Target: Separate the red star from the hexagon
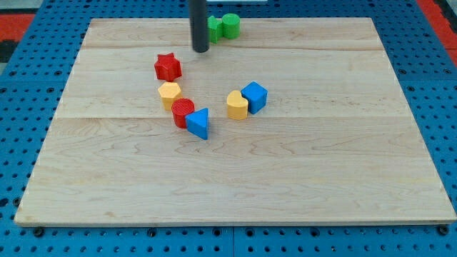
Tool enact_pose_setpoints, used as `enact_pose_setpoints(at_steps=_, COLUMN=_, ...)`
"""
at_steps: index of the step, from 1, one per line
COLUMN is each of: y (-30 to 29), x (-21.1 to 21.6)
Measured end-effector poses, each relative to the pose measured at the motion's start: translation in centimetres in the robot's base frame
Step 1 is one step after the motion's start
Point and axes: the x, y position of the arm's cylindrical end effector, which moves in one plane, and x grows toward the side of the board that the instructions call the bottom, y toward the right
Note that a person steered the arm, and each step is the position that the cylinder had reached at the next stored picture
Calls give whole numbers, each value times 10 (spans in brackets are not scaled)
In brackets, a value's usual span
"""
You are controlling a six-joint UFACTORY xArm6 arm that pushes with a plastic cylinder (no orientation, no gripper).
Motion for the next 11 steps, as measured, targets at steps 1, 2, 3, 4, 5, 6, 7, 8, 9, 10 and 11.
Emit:
enact_pose_setpoints(at_steps=1, y=30, x=22)
enact_pose_setpoints(at_steps=2, y=71, x=47)
enact_pose_setpoints(at_steps=3, y=43, x=54)
enact_pose_setpoints(at_steps=4, y=-6, x=54)
enact_pose_setpoints(at_steps=5, y=-43, x=81)
enact_pose_setpoints(at_steps=6, y=-81, x=81)
enact_pose_setpoints(at_steps=7, y=-92, x=62)
enact_pose_setpoints(at_steps=8, y=-92, x=42)
enact_pose_setpoints(at_steps=9, y=-96, x=44)
enact_pose_setpoints(at_steps=10, y=-99, x=42)
enact_pose_setpoints(at_steps=11, y=-64, x=40)
